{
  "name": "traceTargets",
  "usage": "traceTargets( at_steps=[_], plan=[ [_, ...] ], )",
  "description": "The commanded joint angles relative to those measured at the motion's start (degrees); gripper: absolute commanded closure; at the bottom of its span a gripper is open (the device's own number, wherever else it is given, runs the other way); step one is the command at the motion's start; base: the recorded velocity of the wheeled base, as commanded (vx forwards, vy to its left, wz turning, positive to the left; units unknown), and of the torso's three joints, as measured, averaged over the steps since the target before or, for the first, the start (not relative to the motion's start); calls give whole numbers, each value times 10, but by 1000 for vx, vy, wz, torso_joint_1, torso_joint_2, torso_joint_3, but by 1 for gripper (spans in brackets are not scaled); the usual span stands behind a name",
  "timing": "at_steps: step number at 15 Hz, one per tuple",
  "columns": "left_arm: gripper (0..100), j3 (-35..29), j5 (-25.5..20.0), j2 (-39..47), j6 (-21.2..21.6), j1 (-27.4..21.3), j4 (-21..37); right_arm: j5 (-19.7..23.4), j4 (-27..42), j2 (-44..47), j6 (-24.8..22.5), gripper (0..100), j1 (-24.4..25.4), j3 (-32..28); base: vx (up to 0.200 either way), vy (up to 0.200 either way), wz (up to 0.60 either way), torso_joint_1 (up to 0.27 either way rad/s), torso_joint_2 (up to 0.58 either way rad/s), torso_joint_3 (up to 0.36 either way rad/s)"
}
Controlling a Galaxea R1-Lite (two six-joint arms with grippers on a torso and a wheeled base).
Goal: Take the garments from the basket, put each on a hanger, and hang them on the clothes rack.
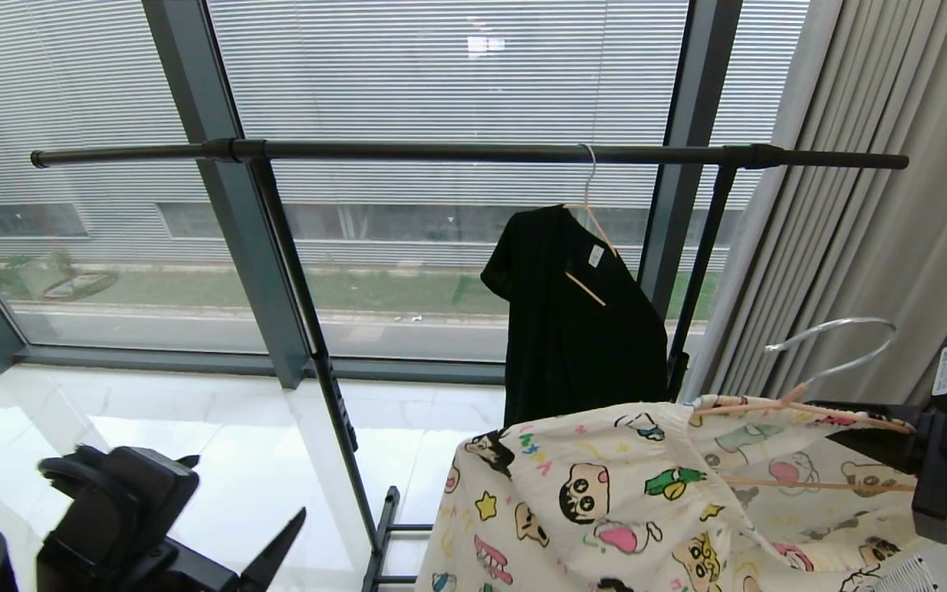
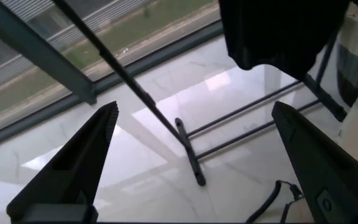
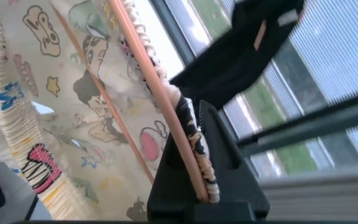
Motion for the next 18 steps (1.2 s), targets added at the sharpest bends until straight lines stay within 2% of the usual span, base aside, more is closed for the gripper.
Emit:
traceTargets(
  at_steps=[1,2,4,7,10,13,16,18],
  plan=[
    [0,0,9,-72,2,100,0,-27,0,-14,14,100,-6,15,0,0,0,0,0,0],
    [0,1,9,-86,2,140,0,-49,1,-16,15,100,-16,26,0,0,0,0,0,0],
    [0,0,9,-98,2,222,0,-61,6,-23,16,100,-43,43,0,0,0,0,0,0],
    [0,-5,9,-102,2,286,0,-61,70,-57,16,100,-87,46,0,0,0,0,0,0],
    [0,-6,10,-102,2,291,0,-61,133,-97,16,100,-118,46,0,0,0,0,0,0],
    [0,-14,10,-101,2,291,0,-68,165,-124,16,100,-147,47,0,0,0,0,0,0],
    [0,-9,11,-98,0,291,1,-131,211,-132,16,100,-169,49,0,0,0,0,0,0],
    [0,-13,21,-94,0,291,1,-168,212,-125,30,100,-182,47,0,0,0,0,0,0]
  ],
)
